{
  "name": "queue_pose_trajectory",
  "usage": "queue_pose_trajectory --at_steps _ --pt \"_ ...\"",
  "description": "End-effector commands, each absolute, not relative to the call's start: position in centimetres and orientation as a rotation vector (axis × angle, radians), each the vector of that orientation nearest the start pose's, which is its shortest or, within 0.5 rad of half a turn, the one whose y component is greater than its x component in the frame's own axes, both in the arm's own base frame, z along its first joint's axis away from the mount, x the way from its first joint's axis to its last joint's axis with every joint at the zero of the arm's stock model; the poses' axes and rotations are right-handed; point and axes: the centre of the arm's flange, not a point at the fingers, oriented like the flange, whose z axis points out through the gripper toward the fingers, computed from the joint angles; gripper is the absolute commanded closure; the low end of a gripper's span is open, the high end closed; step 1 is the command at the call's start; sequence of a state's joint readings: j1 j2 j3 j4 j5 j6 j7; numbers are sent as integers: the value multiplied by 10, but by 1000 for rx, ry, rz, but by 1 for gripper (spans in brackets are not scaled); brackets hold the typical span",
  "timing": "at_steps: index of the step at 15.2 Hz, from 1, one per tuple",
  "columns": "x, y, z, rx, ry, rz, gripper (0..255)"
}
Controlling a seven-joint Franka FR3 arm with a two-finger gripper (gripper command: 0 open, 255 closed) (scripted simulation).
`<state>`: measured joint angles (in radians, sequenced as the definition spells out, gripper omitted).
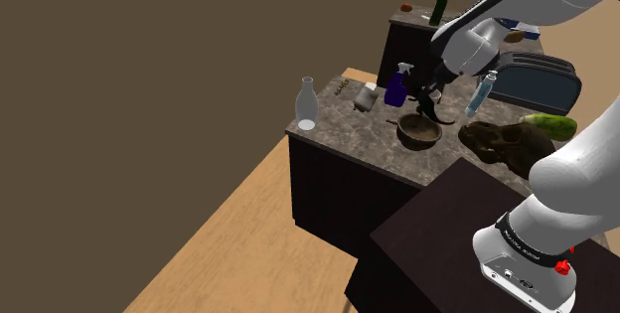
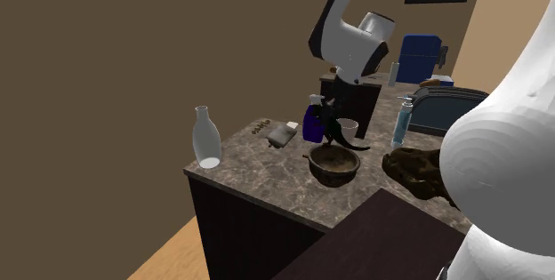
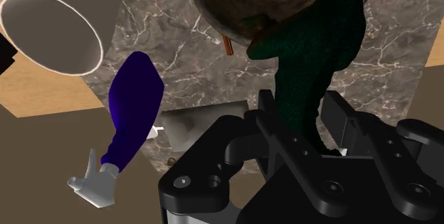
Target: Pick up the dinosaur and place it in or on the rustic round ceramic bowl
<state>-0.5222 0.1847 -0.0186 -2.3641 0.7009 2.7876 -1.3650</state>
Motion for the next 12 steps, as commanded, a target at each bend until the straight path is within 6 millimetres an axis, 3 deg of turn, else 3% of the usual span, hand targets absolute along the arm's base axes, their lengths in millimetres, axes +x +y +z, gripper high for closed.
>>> queue_pose_trajectory --at_steps 1,9,12 --pt "435 -295 256 -3073 -296 -603 255" --pt "435 -295 214 -3073 -296 -603 255" --pt "435 -295 214 -3073 -296 -603 255"
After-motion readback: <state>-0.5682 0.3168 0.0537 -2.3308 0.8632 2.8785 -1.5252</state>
